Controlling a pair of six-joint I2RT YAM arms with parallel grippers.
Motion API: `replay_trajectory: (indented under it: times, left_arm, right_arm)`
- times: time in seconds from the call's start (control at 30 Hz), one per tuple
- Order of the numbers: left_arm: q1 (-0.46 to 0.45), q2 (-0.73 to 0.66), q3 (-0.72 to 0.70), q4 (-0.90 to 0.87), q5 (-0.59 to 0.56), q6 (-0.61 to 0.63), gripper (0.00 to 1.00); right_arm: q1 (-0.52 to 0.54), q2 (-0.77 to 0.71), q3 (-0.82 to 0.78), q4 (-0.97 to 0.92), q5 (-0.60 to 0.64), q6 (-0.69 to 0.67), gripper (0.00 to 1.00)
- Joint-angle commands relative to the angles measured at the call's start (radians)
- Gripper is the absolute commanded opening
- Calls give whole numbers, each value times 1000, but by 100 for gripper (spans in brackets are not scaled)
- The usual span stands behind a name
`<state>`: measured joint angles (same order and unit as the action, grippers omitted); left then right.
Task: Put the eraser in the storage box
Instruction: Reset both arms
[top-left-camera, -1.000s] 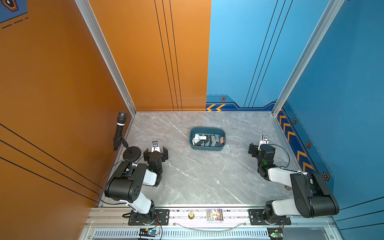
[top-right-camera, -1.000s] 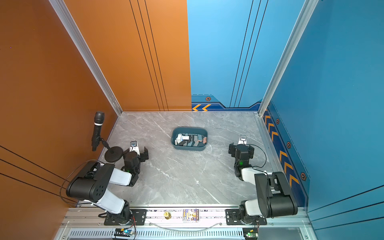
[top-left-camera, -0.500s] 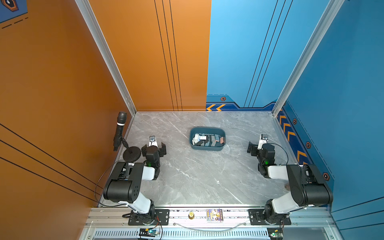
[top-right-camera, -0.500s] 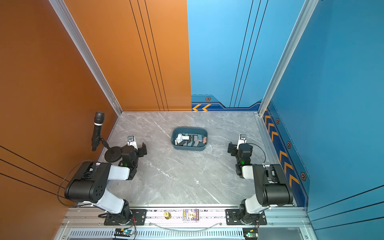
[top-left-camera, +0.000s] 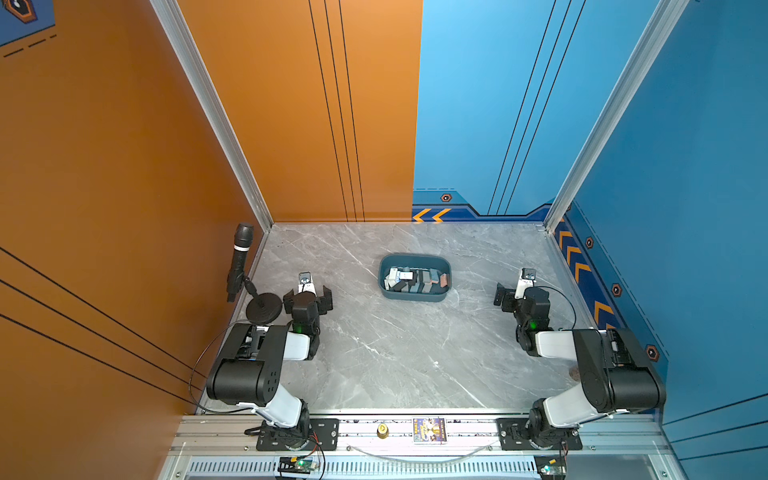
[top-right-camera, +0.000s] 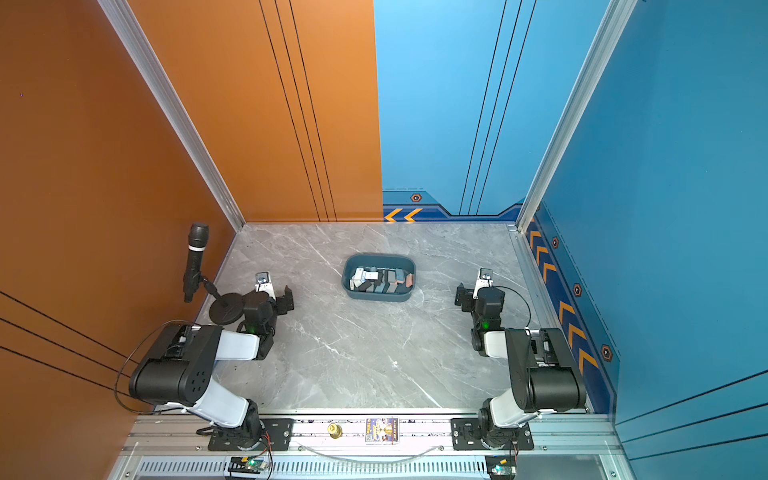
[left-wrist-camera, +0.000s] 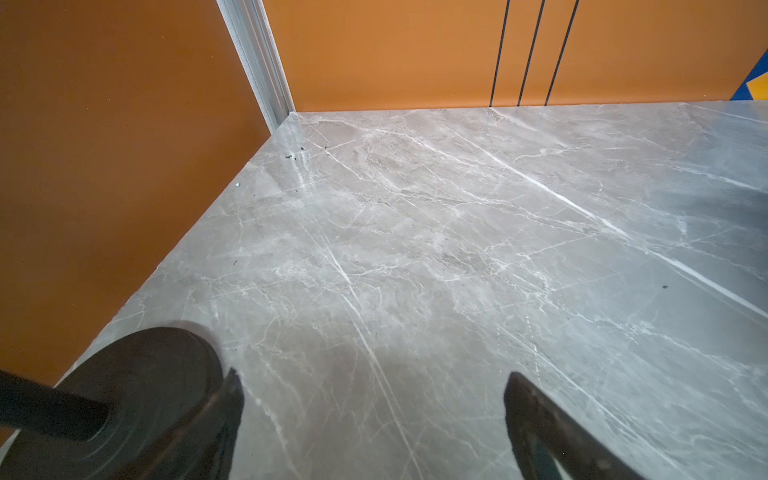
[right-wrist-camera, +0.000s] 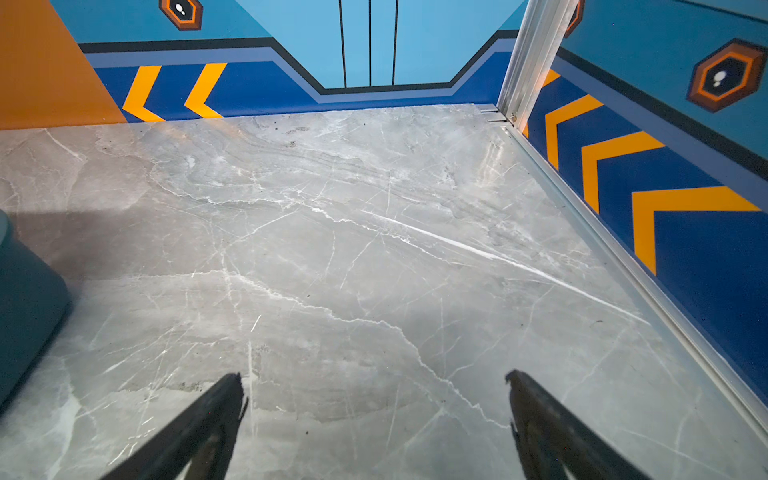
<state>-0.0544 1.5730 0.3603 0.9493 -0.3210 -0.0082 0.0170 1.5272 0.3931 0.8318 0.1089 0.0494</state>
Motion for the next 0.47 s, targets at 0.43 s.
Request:
replay_trajectory:
  times: [0.43]
  left_arm:
    - [-1,-13,6,-6,19,-12,98]
  right_arm:
    - [8,4,-7,23,-2,3,100]
